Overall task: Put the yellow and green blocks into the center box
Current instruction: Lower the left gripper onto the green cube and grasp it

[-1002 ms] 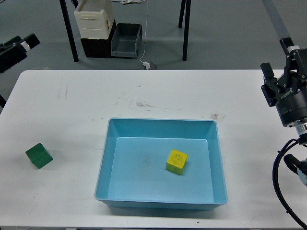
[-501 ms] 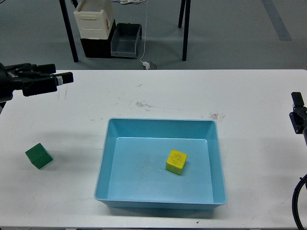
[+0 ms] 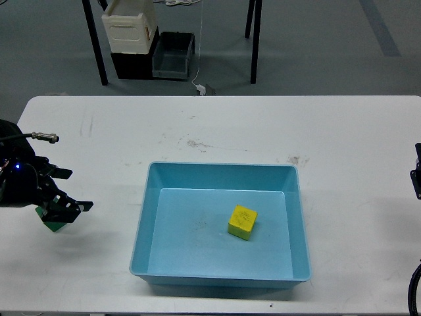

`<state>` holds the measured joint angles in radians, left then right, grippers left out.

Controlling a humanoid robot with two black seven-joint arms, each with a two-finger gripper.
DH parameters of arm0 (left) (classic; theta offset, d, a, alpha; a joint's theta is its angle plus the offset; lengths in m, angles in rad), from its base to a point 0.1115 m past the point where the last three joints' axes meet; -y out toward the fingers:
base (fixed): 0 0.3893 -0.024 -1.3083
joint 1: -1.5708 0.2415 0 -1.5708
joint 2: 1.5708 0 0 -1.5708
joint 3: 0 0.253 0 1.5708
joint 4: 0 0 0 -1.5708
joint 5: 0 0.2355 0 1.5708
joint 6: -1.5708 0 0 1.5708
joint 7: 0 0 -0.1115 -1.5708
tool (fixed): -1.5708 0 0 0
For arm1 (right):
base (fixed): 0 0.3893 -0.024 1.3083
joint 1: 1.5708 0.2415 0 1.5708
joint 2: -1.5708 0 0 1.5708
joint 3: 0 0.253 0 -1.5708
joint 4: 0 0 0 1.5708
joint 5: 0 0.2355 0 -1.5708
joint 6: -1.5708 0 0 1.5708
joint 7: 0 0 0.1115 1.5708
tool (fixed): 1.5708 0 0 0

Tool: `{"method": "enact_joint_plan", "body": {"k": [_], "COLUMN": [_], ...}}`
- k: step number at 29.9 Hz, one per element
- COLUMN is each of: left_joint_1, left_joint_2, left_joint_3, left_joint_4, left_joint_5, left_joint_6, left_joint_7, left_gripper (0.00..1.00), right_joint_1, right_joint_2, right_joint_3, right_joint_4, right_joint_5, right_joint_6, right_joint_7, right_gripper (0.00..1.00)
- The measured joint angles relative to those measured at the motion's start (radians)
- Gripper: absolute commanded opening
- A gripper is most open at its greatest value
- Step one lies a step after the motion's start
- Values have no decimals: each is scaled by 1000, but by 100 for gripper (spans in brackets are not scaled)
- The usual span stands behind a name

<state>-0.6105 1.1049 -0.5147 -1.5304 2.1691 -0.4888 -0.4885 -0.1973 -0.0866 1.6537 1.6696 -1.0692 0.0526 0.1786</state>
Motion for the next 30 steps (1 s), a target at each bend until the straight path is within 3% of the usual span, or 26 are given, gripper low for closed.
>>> {"method": "enact_joint_plan", "body": {"k": [30], "left_joint_1": [-5], "left_joint_2": [-89], "left_joint_3": [82], "left_joint_4": [264], "left_joint_5": [13], "left_joint_6": [0], "left_joint_7": [0], "left_gripper": [100], "right_joint_1": [-22], "right_joint_2": [3], "right_joint_3": [2], "right_joint_4": [1], "right_joint_5": [0], "right_joint_6": [-34], "right_joint_7": [2], "right_gripper": [97]}}
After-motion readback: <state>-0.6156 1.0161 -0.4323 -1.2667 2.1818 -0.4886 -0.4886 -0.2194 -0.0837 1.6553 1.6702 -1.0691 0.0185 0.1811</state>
